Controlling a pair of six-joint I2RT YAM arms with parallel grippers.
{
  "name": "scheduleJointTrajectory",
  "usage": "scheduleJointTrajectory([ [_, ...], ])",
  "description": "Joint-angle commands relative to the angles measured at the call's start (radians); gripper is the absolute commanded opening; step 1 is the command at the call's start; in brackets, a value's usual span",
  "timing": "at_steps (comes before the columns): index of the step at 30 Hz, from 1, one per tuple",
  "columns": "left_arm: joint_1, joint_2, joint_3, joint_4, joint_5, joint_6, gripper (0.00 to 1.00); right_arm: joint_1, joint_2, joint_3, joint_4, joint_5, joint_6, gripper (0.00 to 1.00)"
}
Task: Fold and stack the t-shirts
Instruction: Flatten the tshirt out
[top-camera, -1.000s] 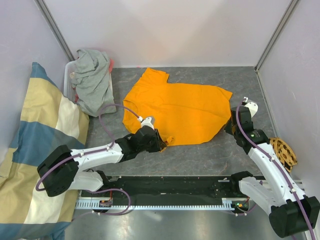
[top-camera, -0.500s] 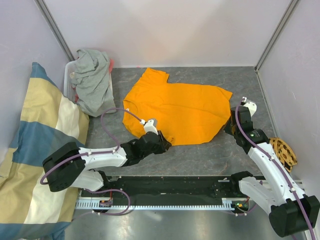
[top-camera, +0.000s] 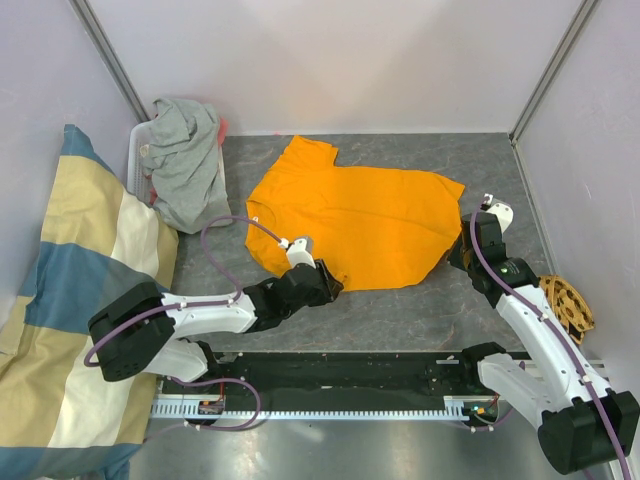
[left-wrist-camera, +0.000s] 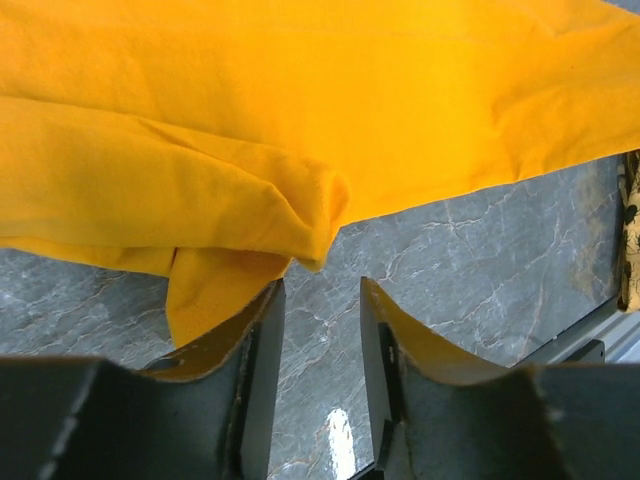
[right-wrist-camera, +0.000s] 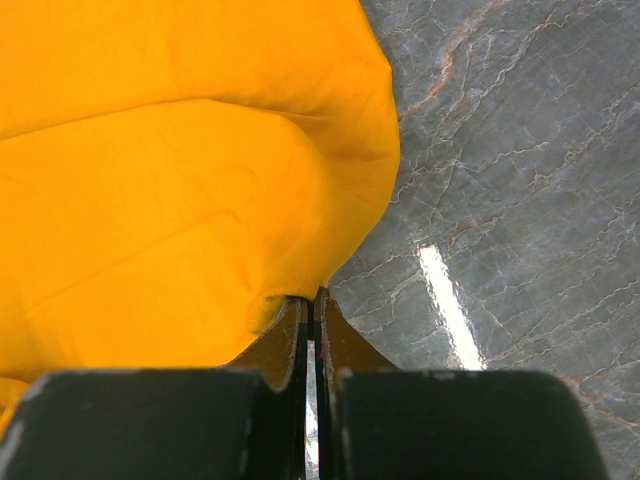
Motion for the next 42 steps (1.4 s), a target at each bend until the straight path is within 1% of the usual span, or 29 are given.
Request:
scheduleJointTrajectory([
  [1,-0.008,0.013,0.042,0.028,-0.077,0.017,0.45,-0.002,-0.007,0.011,0.019,-0.004,-0.011,0.00],
  [16,-0.008,0.057,0.039,0.057,-0.106,0.019,0.45,0.000,0.005,0.012,0.019,-0.004,-0.020,0.00],
  [35,-0.008,0.129,0.093,0.122,-0.094,0.039,0.41,0.000,0.008,0.003,0.019,-0.003,-0.024,0.00],
  [42,-0.008,0.155,0.103,0.123,-0.107,0.042,0.33,0.001,0.000,0.003,0.016,0.000,-0.029,0.00],
])
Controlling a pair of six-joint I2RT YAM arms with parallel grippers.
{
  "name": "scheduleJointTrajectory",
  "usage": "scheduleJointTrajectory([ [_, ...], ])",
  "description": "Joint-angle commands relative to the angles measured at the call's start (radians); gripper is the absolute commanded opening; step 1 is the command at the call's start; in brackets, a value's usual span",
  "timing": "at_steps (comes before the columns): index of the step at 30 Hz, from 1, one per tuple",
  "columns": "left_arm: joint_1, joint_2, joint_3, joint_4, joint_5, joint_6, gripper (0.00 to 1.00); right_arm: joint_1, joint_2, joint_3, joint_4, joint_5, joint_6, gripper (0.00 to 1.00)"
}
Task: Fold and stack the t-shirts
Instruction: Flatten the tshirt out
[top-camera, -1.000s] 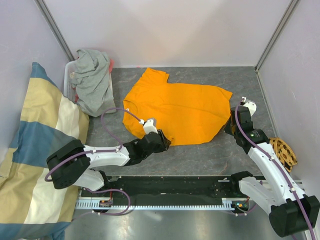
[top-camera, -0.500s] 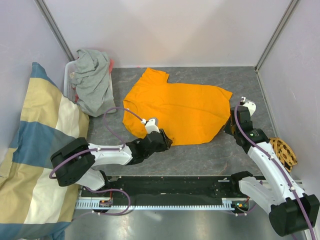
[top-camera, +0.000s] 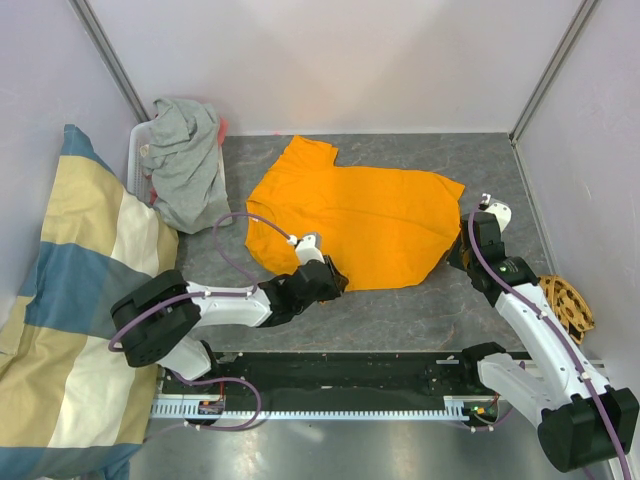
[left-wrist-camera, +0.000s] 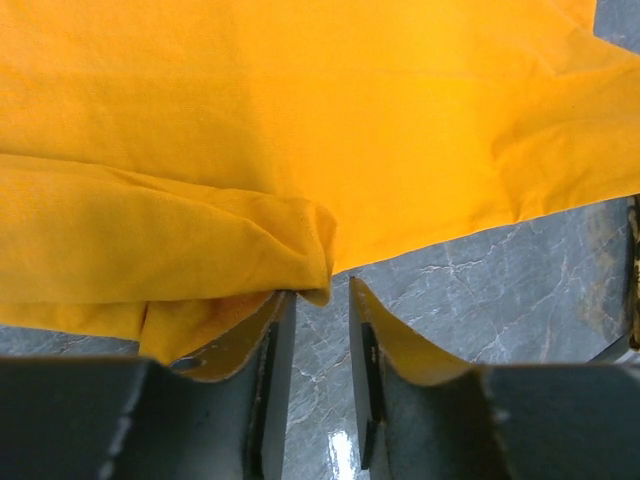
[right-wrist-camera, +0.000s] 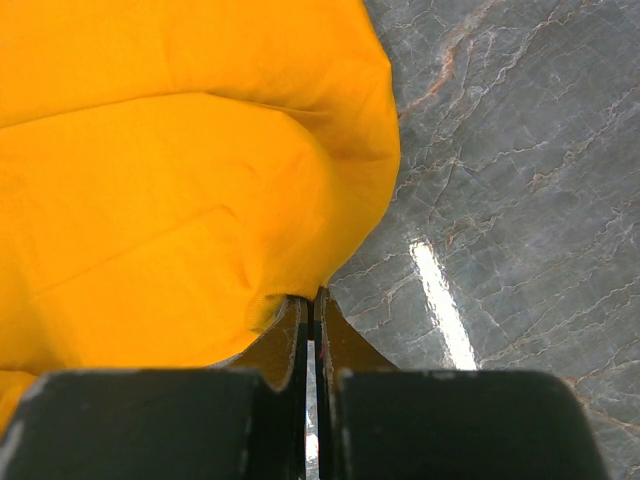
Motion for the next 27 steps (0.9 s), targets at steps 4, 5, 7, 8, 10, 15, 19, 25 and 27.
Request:
scheduleJointTrajectory([
  [4,-0.006,0.024,0.044,0.033,-0.070,0.042,0.17,0.000,-0.013,0.003,0.014,0.007,-0.016,0.00],
  [5,-0.006,0.026,0.049,0.028,-0.075,0.045,0.12,0.000,-0.013,0.003,0.013,0.005,-0.014,0.00],
  [7,-0.006,0.021,0.054,0.007,-0.082,0.050,0.02,0.001,-0.013,0.004,0.013,0.007,-0.014,0.00],
  [8,-0.006,0.018,0.057,-0.001,-0.090,0.056,0.02,0.001,-0.014,0.005,0.013,0.005,-0.014,0.00],
  [10,-0.006,-0.002,0.058,-0.032,-0.098,0.062,0.02,0.000,-0.014,0.006,0.011,0.007,-0.011,0.00],
  [15,-0.006,-0.103,0.093,-0.183,-0.121,0.119,0.02,0.001,-0.014,0.005,0.013,0.007,-0.007,0.00],
  [19,-0.004,-0.247,0.165,-0.381,-0.156,0.188,0.02,0.000,-0.013,0.000,0.014,0.005,-0.002,0.00],
  [25,0.011,-0.379,0.234,-0.569,-0.164,0.264,0.02,0.001,-0.003,0.000,0.020,0.008,-0.006,0.00],
  [27,0.023,-0.414,0.251,-0.622,-0.159,0.272,0.02,0.001,-0.002,0.014,0.008,0.022,-0.008,0.00],
])
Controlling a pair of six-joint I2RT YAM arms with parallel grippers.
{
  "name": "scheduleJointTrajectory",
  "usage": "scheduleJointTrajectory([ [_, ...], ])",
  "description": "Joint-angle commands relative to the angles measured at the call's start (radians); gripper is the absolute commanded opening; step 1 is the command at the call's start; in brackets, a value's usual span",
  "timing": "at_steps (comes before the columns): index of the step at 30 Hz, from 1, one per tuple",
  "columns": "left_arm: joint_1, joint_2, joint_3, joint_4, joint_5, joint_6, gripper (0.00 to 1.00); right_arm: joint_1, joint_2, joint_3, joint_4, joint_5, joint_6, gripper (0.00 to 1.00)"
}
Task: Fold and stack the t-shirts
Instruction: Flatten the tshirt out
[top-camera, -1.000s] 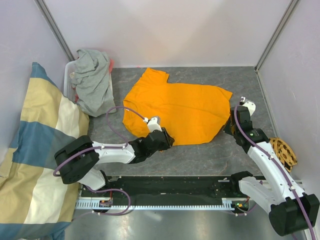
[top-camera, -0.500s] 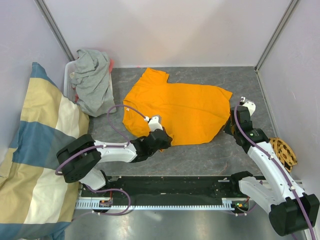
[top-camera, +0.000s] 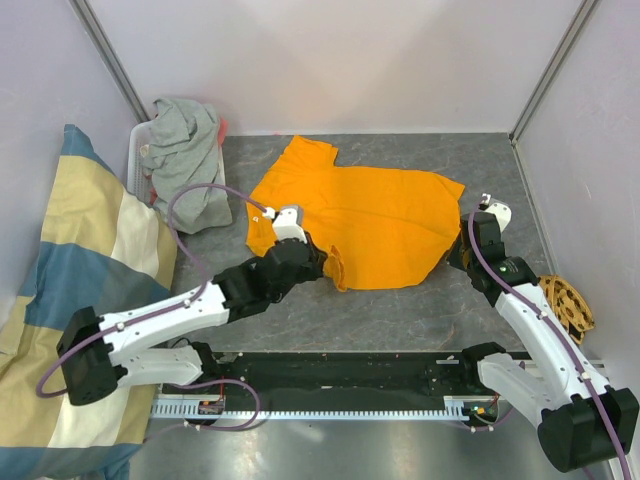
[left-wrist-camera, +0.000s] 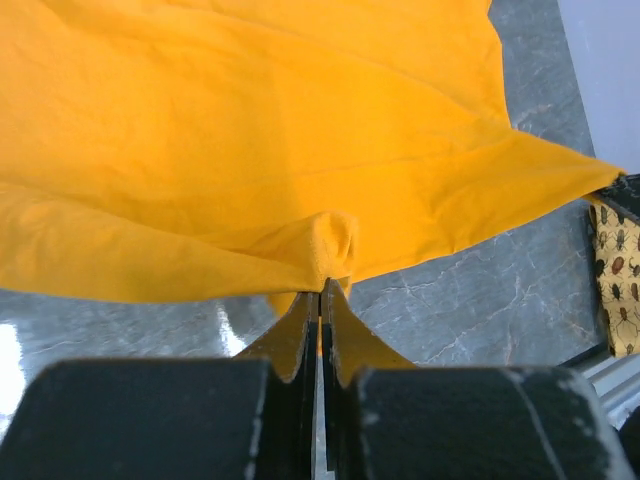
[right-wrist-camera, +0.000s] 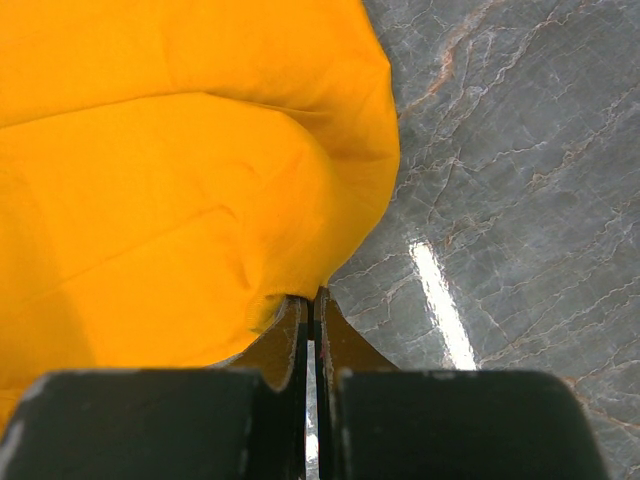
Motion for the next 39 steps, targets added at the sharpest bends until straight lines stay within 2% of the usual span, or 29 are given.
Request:
scheduleJointTrajectory([
  [1,0.023,-0.071,0.068,-0.169,-0.041,0.100,0.02,0.000,0.000,0.023,-0.002,0.049,-0.008,0.00],
  [7,0.105,-0.183,0.116,-0.266,-0.049,0.148,0.02,0.000,-0.006,0.083,-0.061,0.132,-0.006,0.00],
  [11,0.213,-0.251,0.150,-0.295,0.005,0.197,0.02,0.000,0.003,0.103,-0.075,0.143,0.000,0.00],
  [16,0.278,-0.290,0.211,-0.318,0.071,0.258,0.02,0.001,0.008,0.136,-0.075,0.148,0.006,0.00],
  [26,0.352,-0.283,0.341,-0.329,0.118,0.341,0.02,0.001,0.000,0.221,-0.110,0.200,-0.015,0.01],
  [39,0.382,-0.136,0.665,-0.315,0.146,0.514,0.02,0.001,0.018,0.420,-0.079,0.166,-0.121,0.00],
])
